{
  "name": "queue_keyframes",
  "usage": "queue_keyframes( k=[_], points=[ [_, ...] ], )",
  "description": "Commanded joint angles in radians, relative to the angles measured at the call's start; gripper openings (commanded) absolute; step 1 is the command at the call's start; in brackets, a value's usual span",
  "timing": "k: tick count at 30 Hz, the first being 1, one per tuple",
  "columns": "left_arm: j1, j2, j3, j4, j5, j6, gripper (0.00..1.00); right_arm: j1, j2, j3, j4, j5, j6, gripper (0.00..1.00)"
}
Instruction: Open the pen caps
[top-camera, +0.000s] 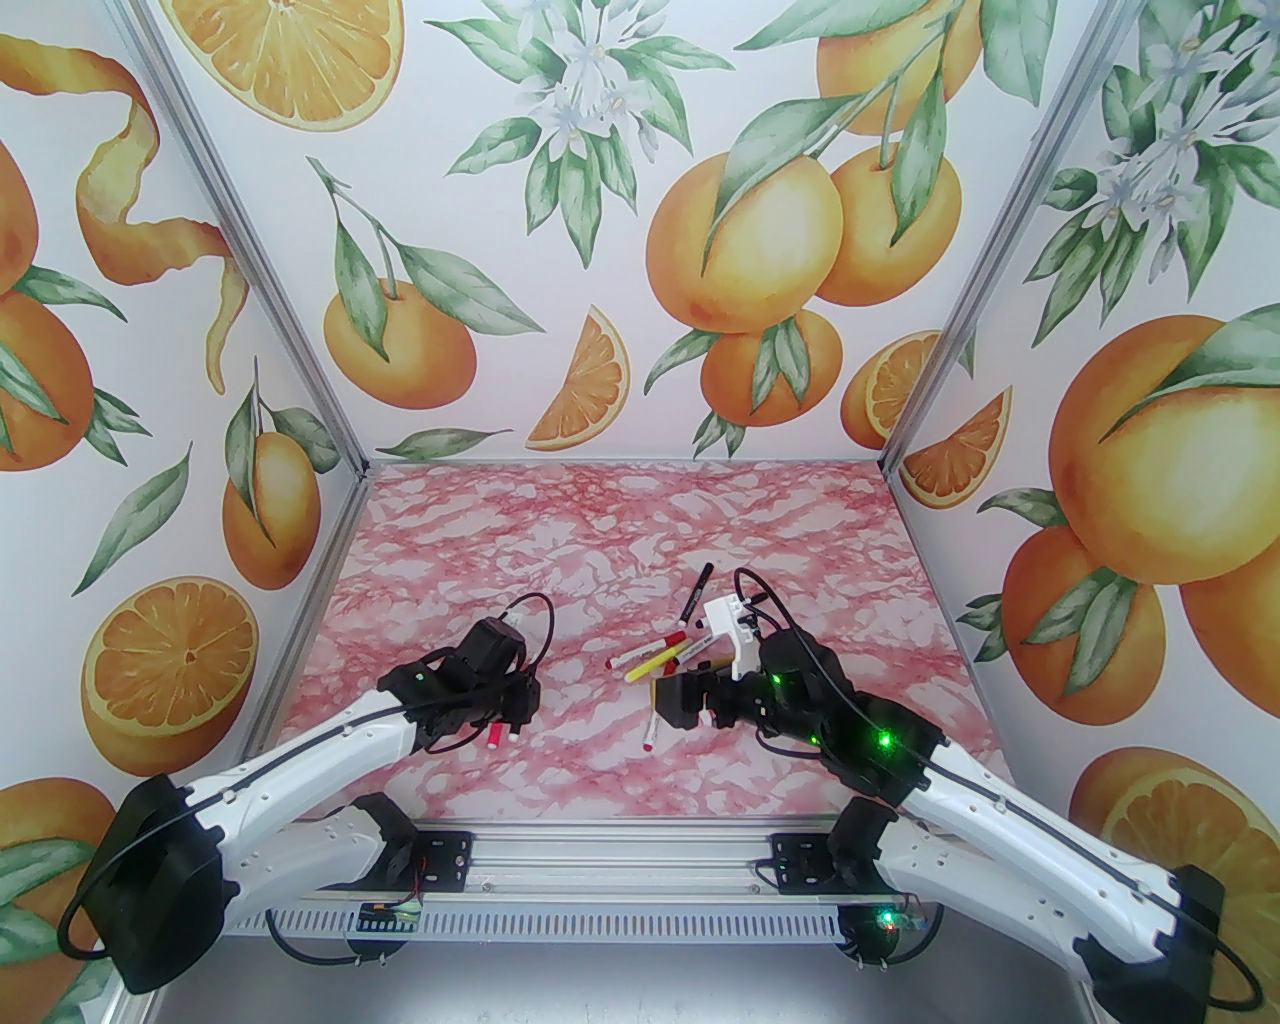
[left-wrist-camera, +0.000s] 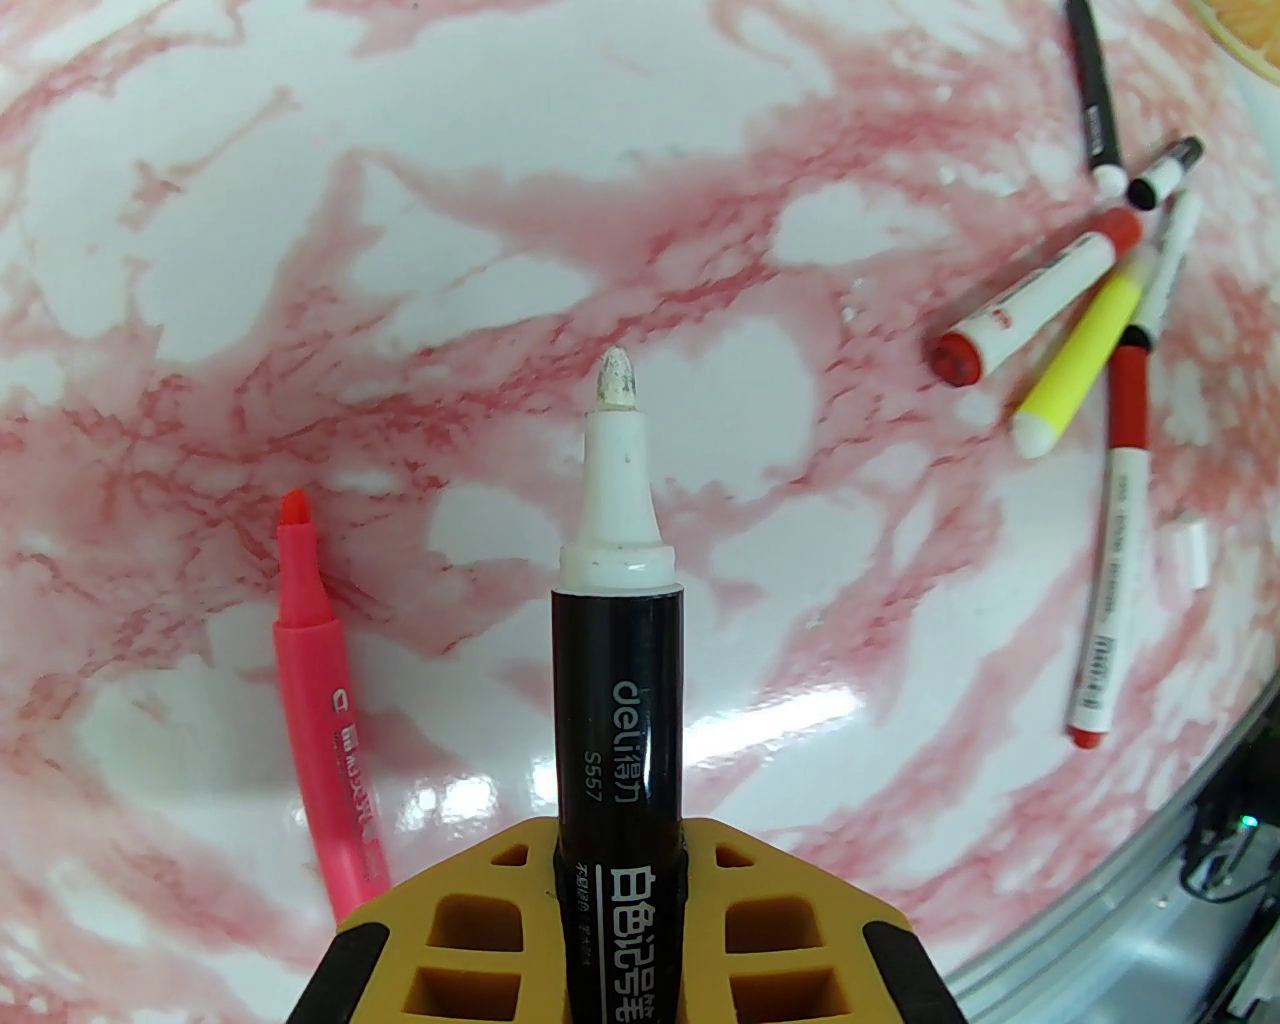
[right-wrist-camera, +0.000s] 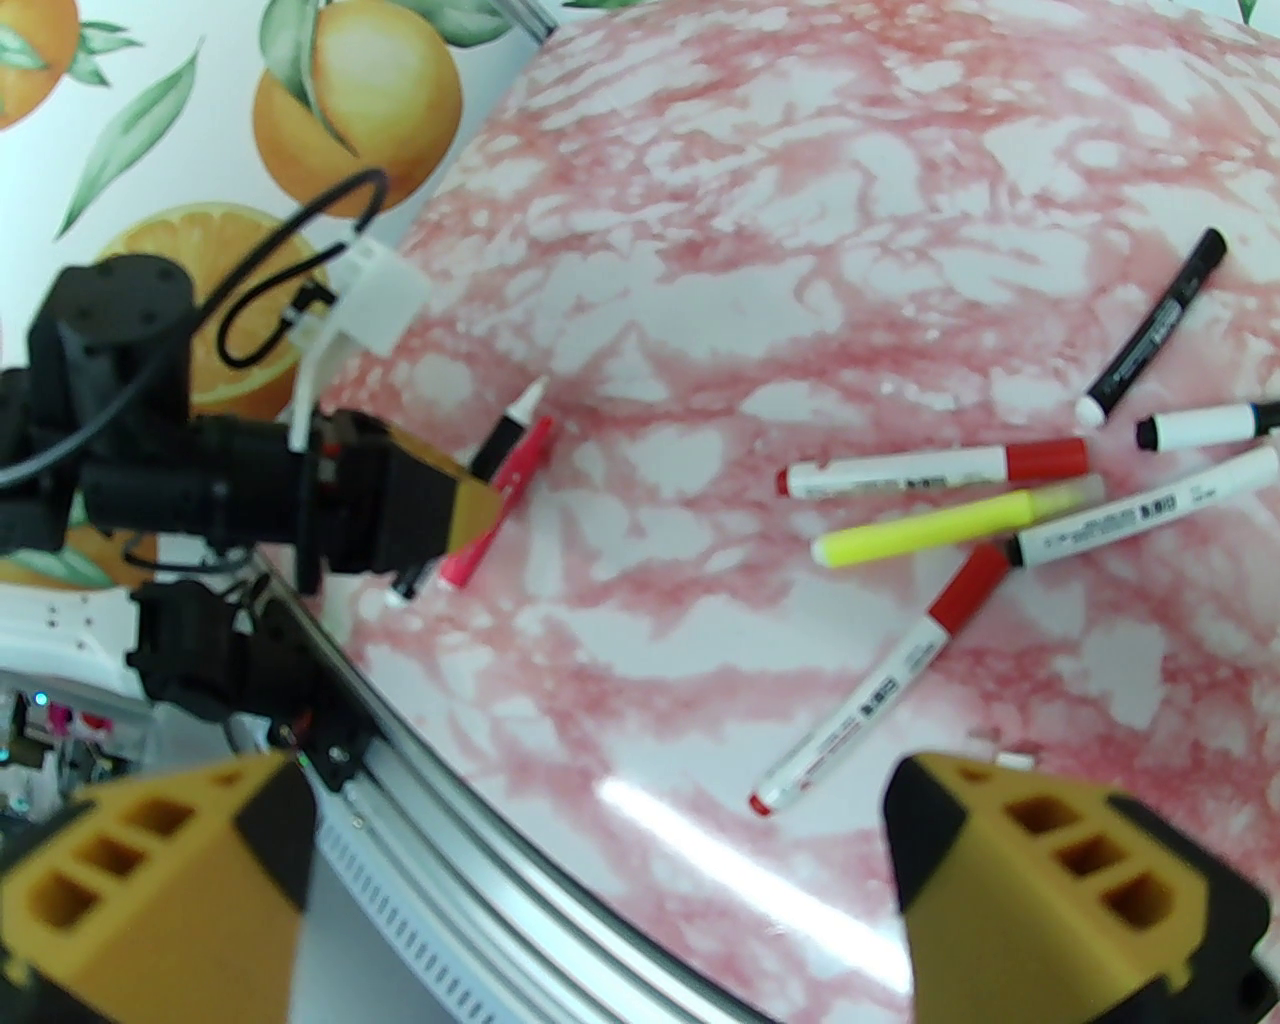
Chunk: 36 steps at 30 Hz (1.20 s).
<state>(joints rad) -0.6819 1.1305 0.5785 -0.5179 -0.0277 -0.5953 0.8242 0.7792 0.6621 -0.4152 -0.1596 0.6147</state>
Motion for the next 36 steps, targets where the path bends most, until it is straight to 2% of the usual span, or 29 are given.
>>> queue_keyframes(
  k=[1,7,19,33,36],
  points=[
    [-0.014,0.026,-0.018,0.067,-0.085,-0.016,0.03,0.001,0.006,0.024,0.015,-0.027,-0.005,1.00],
    [-0.015,0.074,-0.027,0.101,-0.132,0.022,0.03,0.001,-0.001,0.003,0.039,-0.034,0.014,1.00],
    [-0.016,0.172,-0.019,0.135,-0.135,0.045,0.05,0.000,-0.001,-0.005,0.038,-0.024,0.021,1.00],
    [-0.021,0.210,-0.020,0.124,-0.160,0.045,0.13,0.001,0.013,-0.009,0.046,-0.020,0.021,1.00],
    [-0.025,0.209,-0.020,0.124,-0.157,0.048,0.18,0.001,0.017,-0.010,0.049,-0.021,0.021,1.00]
  ],
)
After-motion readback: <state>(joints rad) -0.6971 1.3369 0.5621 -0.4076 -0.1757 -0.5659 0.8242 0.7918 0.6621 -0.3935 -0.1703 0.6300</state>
